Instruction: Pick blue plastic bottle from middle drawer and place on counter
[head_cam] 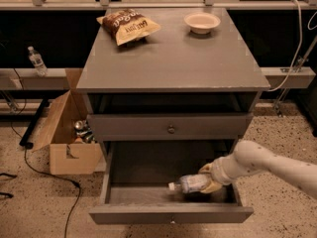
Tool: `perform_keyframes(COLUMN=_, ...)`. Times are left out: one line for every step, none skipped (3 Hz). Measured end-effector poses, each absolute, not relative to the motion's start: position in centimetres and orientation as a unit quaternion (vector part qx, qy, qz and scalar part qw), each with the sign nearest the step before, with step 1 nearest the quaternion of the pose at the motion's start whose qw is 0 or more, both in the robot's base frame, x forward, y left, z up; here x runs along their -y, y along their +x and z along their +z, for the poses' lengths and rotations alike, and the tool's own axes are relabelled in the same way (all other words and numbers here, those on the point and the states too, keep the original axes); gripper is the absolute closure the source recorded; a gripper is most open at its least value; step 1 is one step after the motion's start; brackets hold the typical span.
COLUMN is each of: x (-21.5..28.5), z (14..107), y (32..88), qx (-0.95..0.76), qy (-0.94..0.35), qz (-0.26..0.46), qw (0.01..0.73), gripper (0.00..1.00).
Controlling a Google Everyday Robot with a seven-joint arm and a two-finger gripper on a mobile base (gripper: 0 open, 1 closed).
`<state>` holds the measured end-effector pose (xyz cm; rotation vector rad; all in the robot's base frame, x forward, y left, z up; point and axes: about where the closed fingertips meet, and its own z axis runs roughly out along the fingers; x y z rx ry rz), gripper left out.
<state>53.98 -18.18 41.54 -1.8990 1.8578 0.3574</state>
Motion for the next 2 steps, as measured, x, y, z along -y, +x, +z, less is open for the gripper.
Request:
perform_keyframes(x=21.7, z=48.2, y=52.8, qx=-0.668, qy=-0.675, qz=0.131, qw=0.285, gripper=1.00)
perform_keyframes(x=25.3, z=54.7, y=52.9, qx=-0.669, qy=-0.657, qz=0.131, qw=0.322, gripper=1.00)
